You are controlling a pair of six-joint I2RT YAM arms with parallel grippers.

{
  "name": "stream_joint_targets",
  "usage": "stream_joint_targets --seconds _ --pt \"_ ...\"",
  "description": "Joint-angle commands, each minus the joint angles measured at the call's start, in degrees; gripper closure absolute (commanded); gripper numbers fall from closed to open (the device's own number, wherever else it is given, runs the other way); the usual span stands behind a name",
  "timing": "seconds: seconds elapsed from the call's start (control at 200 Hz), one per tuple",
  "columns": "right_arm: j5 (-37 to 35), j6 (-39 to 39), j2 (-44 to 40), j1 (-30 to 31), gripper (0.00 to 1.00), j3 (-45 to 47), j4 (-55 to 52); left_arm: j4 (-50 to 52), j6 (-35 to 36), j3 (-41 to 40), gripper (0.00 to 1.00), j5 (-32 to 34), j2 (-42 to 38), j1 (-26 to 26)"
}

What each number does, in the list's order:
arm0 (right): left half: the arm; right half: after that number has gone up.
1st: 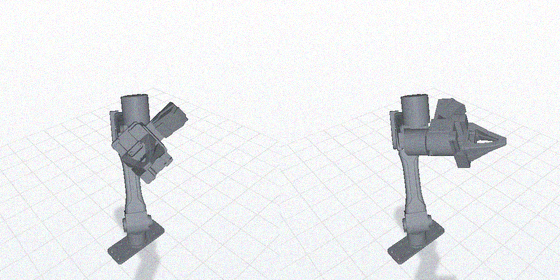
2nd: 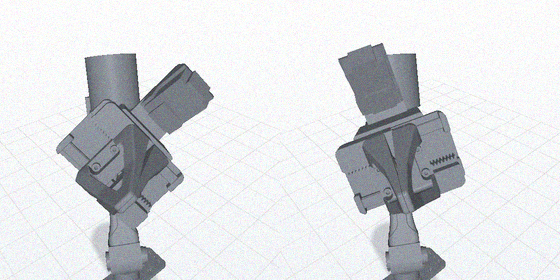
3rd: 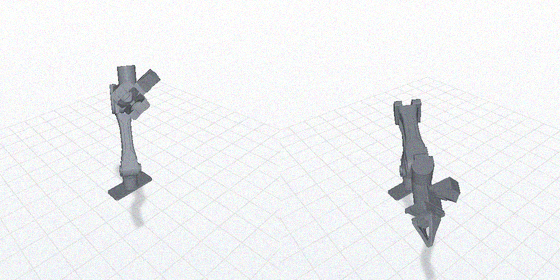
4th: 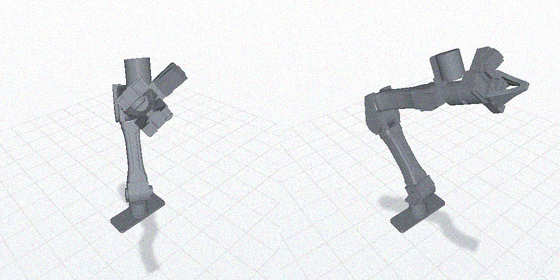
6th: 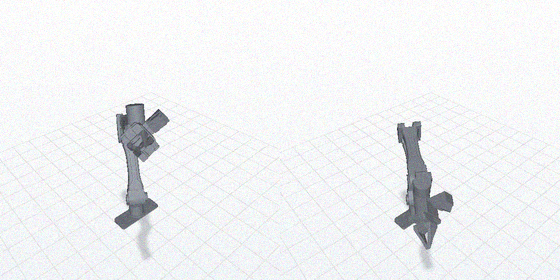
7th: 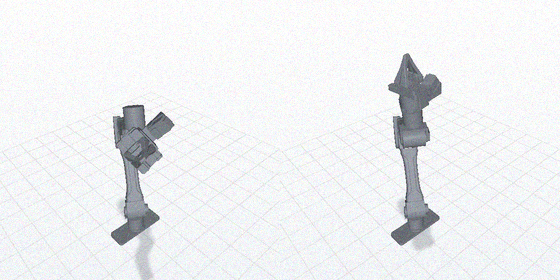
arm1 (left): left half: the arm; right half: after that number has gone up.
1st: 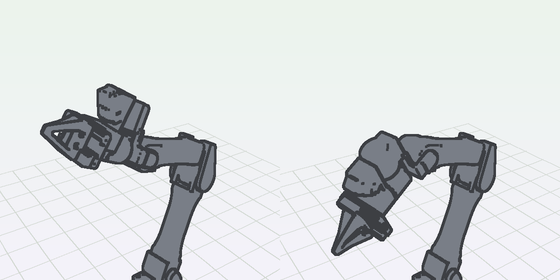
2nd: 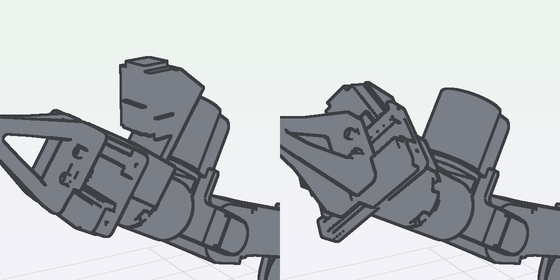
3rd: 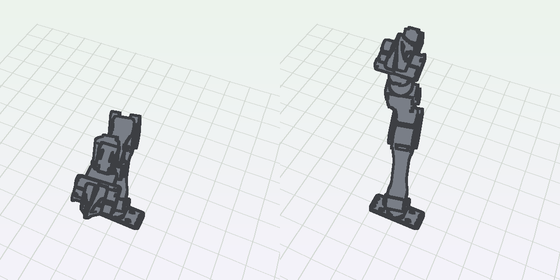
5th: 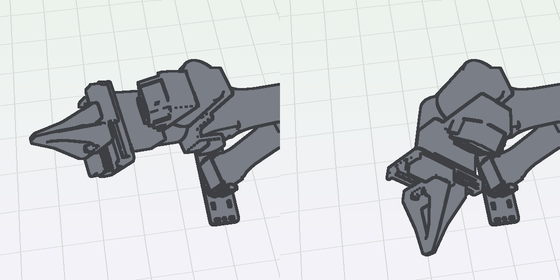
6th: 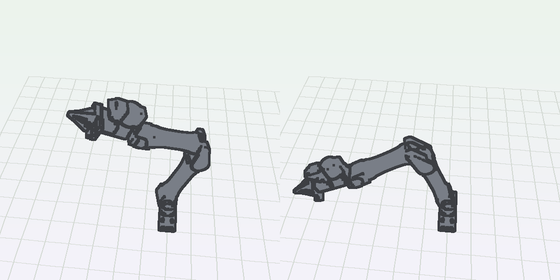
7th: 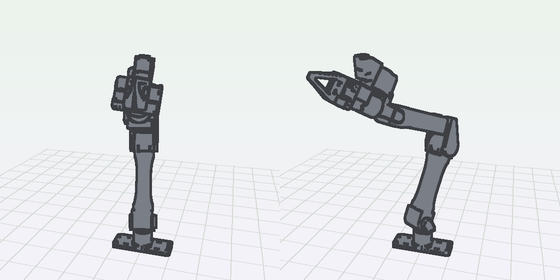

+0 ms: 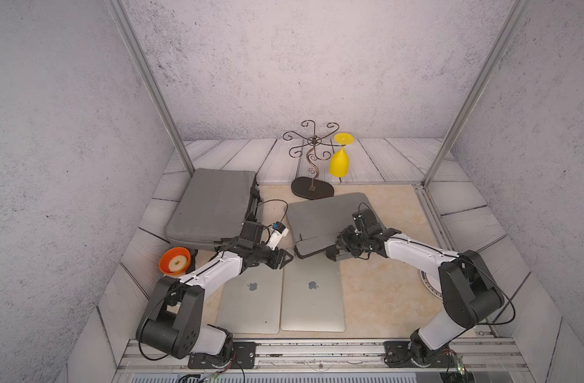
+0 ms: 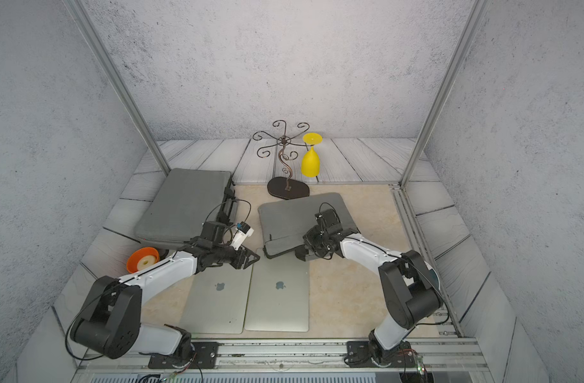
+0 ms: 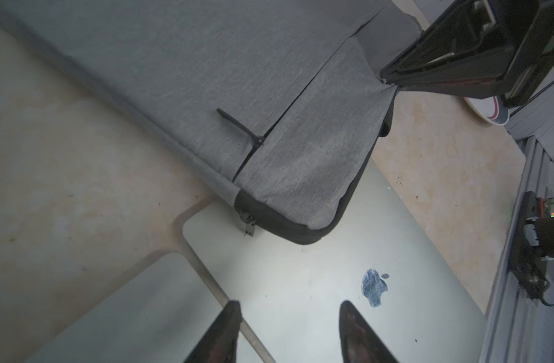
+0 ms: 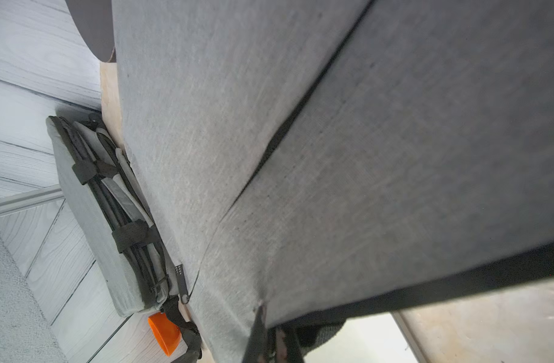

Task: Open the zippered laptop bag and take out the laptop
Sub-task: Adjust the zippered laptop bag at the center of the board, then unzip the zipper on the zippered laptop bag.

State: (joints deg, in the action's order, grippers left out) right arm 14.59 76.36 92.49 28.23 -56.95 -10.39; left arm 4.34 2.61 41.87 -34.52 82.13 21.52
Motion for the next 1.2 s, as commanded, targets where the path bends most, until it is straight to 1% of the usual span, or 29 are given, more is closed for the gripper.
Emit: stream_joint_targets --seconds 0.0,0.09,0.305,0.545,0.646,0.821,0.926,1.046,1.196 --pt "2.5 0.5 0.6 0.6 1.00 -2.7 3.8 -6.2 3.0 -0.5 0.50 2.7 2.9 1.3" --pt "2.7 0.7 0.3 0.6 1.00 -2.7 3.9 -5.9 3.4 0.4 0.53 4.1 5.4 1.5" --pt "2.4 0.7 -0.3 0.5 1.00 -3.3 3.5 -6.0 4.2 2.1 0.58 3.9 10.1 1.9" --pt "2.8 1.3 -0.6 0.5 1.00 -3.3 3.7 -7.5 5.9 3.8 0.59 4.1 12.9 2.6" --pt "2.7 1.2 -0.7 0.5 1.00 -3.6 3.4 -8.2 5.7 4.4 0.59 5.2 14.2 2.8" --pt "3.0 1.1 -0.7 0.4 1.00 -3.3 3.2 -7.0 6.8 6.5 0.63 7.3 15.9 2.8" --pt "3.0 1.2 -0.7 0.4 1.00 -3.1 3.2 -7.0 7.0 6.9 0.70 7.3 16.4 2.8" --pt "3.3 1.2 -0.7 0.3 1.00 -2.8 3.3 -7.0 7.6 7.1 0.73 7.4 16.0 2.8" --pt "3.4 1.5 -0.9 -0.1 1.00 -2.2 3.8 -8.0 7.8 6.8 0.81 6.9 15.8 2.8"
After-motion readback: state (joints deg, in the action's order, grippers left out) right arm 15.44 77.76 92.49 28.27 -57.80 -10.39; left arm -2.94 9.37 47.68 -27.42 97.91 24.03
